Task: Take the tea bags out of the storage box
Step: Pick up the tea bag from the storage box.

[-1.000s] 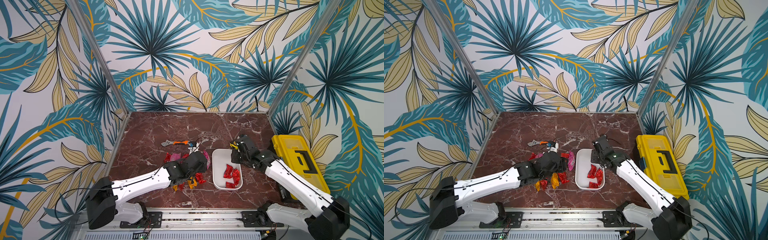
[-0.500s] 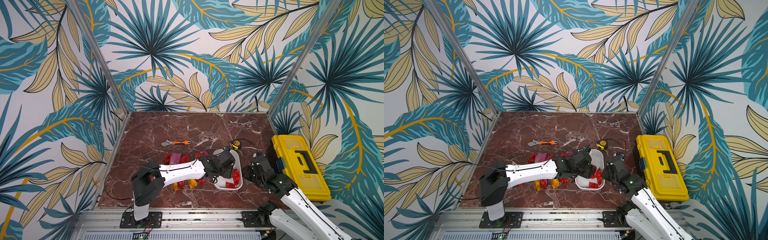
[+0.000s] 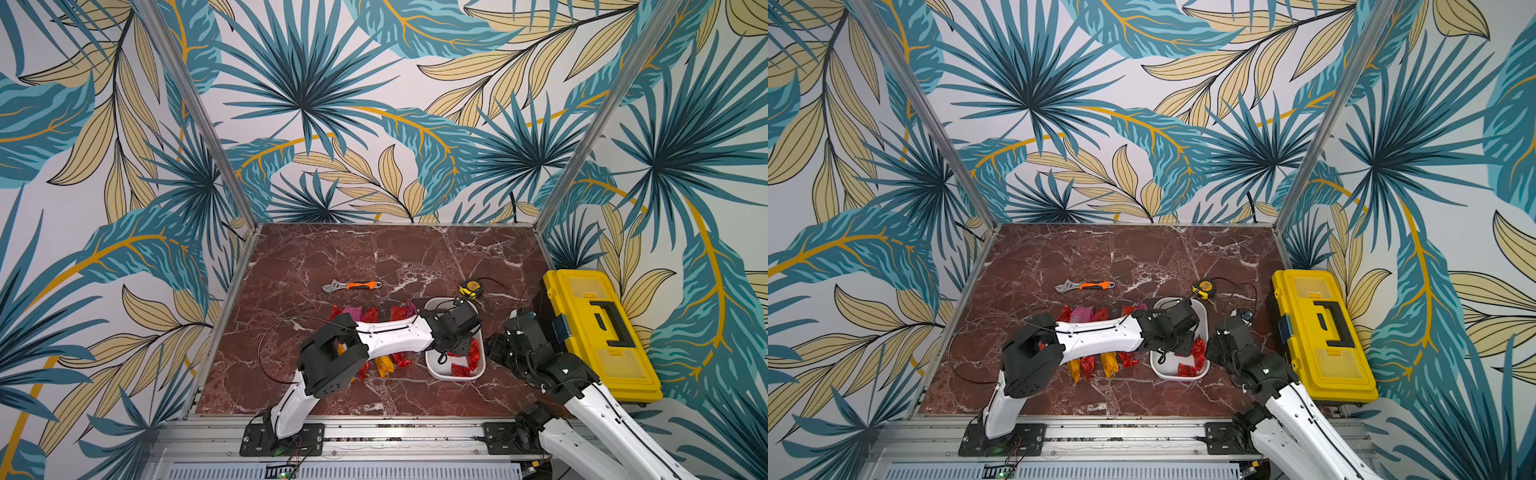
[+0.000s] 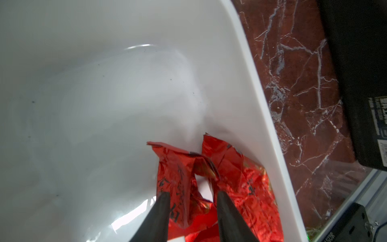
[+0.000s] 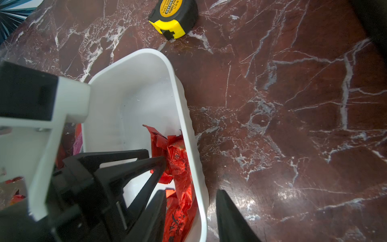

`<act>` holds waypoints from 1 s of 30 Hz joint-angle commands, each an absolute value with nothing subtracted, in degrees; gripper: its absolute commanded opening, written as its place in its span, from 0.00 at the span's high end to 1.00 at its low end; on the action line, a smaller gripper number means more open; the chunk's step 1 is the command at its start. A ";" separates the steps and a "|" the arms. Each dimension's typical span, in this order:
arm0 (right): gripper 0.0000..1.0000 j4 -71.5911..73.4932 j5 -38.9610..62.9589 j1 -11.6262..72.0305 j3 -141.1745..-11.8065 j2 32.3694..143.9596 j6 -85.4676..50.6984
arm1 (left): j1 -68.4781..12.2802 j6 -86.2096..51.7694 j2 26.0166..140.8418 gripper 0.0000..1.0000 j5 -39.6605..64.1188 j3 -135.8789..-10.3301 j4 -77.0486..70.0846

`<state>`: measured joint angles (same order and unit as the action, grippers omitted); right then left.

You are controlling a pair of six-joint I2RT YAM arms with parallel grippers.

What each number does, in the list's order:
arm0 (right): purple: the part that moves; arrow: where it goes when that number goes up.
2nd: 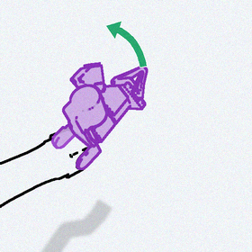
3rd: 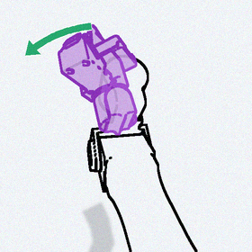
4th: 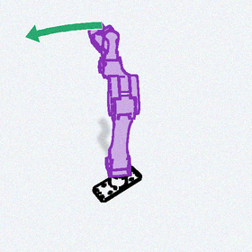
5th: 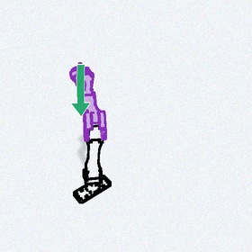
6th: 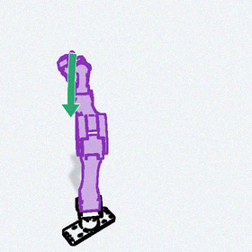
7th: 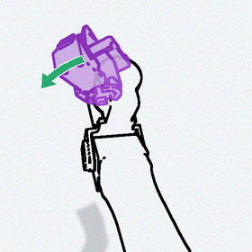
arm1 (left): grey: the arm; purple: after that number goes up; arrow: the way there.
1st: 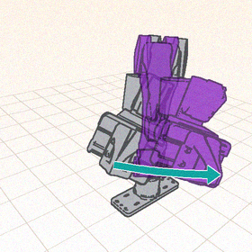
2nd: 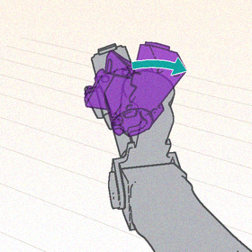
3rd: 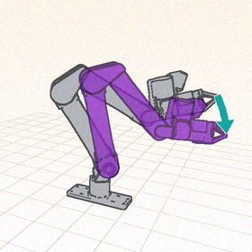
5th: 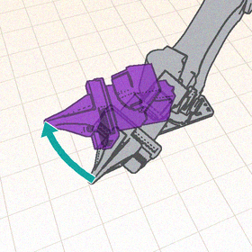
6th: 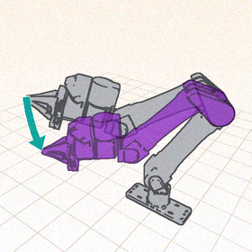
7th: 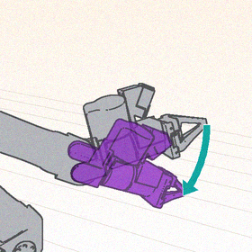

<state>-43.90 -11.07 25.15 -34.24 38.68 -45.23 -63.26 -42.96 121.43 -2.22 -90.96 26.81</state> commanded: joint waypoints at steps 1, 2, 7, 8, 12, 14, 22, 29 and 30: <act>0.55 -45.14 -11.03 25.05 -33.49 38.23 -45.70 | -62.85 -44.27 123.05 0.67 -4.26 -94.87 27.86; 0.55 -45.11 -11.13 24.93 -33.38 38.16 -45.70 | -62.80 -44.26 123.41 0.70 -5.09 -95.31 28.00; 0.55 -45.14 -11.69 25.00 -33.73 38.39 -45.12 | -62.77 -44.22 123.73 0.86 -6.56 -96.47 28.39; 0.55 -45.12 -11.81 25.02 -33.88 38.61 -44.82 | -62.84 -44.22 123.24 0.89 -6.76 -96.43 28.39; 0.54 -45.21 -11.26 25.04 -35.01 40.82 -42.81 | -63.45 -44.39 118.45 0.96 -9.91 -94.71 27.93; 0.54 -45.28 -10.99 25.00 -35.73 42.54 -41.66 | -63.63 -44.80 115.28 0.96 -11.12 -92.85 27.03; 0.48 -44.39 -12.63 24.99 -40.24 50.20 -34.44 | -63.68 -47.10 101.40 0.97 -15.11 -81.66 23.20; 0.48 -42.01 -11.80 23.62 -45.59 62.52 -26.61 | -61.14 -47.46 90.25 0.97 -17.88 -73.06 27.77; 0.48 -41.85 -11.01 23.17 -46.83 64.64 -25.55 | -60.30 -47.24 88.40 0.96 -17.45 -71.77 28.40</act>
<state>-43.16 -11.99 24.18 -44.47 61.19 -30.79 -62.17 -47.00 92.47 -15.66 -75.13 25.30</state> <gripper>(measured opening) 0.521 0.071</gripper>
